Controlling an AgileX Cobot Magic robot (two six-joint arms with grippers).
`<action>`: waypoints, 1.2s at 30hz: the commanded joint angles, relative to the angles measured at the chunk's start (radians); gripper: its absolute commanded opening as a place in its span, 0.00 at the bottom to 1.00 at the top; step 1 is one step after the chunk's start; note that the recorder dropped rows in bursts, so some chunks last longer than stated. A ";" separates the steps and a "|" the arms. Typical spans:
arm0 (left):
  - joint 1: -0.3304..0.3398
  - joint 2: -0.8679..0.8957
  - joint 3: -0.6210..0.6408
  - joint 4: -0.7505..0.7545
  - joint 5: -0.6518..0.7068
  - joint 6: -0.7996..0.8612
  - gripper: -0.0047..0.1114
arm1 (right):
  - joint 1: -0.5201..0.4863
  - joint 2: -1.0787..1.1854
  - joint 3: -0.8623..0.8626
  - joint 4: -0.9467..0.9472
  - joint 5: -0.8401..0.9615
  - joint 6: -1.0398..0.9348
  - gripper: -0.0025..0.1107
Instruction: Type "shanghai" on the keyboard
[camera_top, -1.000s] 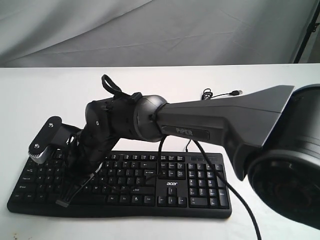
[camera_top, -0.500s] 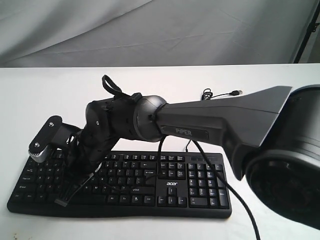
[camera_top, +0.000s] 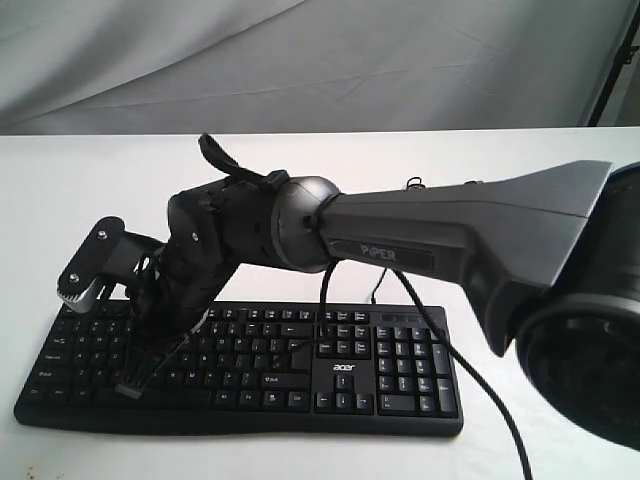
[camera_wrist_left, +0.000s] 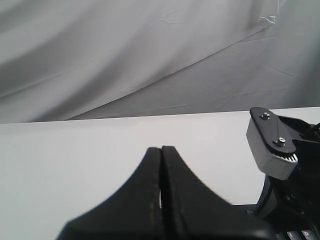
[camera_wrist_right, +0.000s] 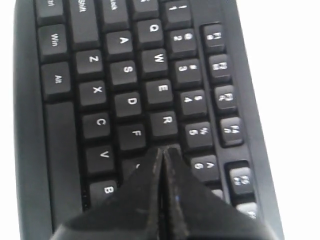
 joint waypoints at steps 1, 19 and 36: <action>-0.006 -0.002 0.002 -0.007 -0.009 -0.002 0.04 | 0.001 -0.026 0.005 -0.027 0.014 0.023 0.02; -0.006 -0.002 0.002 -0.007 -0.009 -0.002 0.04 | -0.010 -0.059 0.108 0.031 -0.072 -0.002 0.02; -0.006 -0.002 0.002 -0.007 -0.009 -0.002 0.04 | -0.010 -0.047 0.108 0.067 -0.052 -0.022 0.02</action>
